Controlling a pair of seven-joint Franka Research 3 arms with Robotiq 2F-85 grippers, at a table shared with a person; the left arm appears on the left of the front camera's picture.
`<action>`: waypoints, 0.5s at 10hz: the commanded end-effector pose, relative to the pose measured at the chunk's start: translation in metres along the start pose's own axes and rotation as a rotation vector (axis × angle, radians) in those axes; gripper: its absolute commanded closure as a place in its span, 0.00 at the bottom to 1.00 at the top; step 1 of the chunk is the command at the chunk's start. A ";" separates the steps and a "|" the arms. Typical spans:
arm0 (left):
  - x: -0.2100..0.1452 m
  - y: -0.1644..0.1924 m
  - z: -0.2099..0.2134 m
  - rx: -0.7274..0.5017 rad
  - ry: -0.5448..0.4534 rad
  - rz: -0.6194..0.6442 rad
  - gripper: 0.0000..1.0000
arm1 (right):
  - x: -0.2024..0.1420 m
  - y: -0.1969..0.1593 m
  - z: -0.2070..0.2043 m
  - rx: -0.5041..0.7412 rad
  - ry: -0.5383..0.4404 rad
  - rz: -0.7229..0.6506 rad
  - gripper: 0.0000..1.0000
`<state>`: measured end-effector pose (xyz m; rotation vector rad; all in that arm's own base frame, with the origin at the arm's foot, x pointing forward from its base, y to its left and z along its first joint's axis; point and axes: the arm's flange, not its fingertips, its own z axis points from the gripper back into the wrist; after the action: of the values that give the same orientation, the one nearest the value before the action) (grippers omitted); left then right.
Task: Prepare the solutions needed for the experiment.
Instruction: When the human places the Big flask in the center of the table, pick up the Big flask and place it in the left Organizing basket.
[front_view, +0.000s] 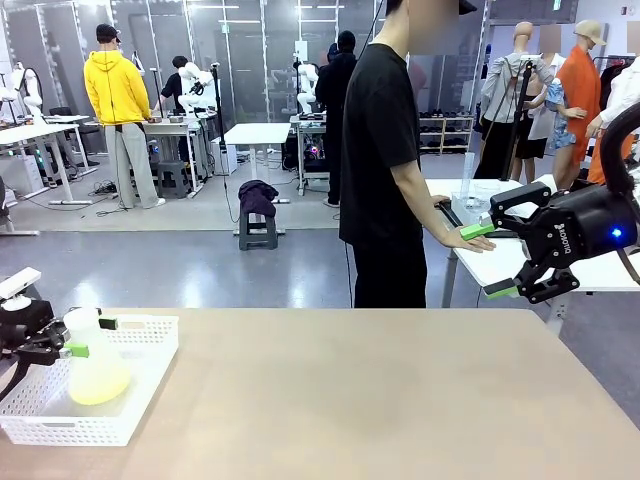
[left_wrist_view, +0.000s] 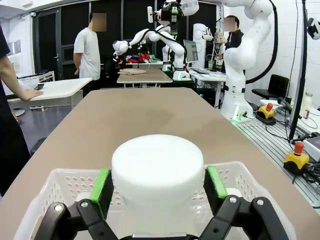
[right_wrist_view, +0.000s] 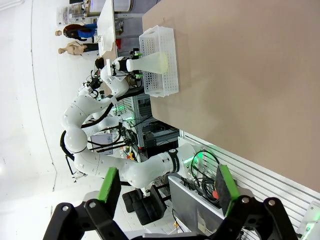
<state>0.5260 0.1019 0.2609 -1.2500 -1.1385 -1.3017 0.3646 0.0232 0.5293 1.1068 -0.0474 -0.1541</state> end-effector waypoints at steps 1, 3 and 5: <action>0.003 0.000 0.002 0.004 0.019 -0.033 0.07 | -0.001 0.001 0.000 0.013 -0.001 0.006 0.04; 0.008 -0.005 0.013 -0.026 0.062 -0.046 0.07 | -0.001 0.001 0.000 0.013 -0.001 0.006 0.04; 0.014 -0.010 0.032 -0.005 0.082 -0.055 0.07 | -0.001 0.001 0.000 0.013 -0.001 0.006 0.04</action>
<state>0.5225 0.1263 0.2700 -1.2025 -1.1118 -1.3507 0.3646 0.0233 0.5293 1.1068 -0.0473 -0.1541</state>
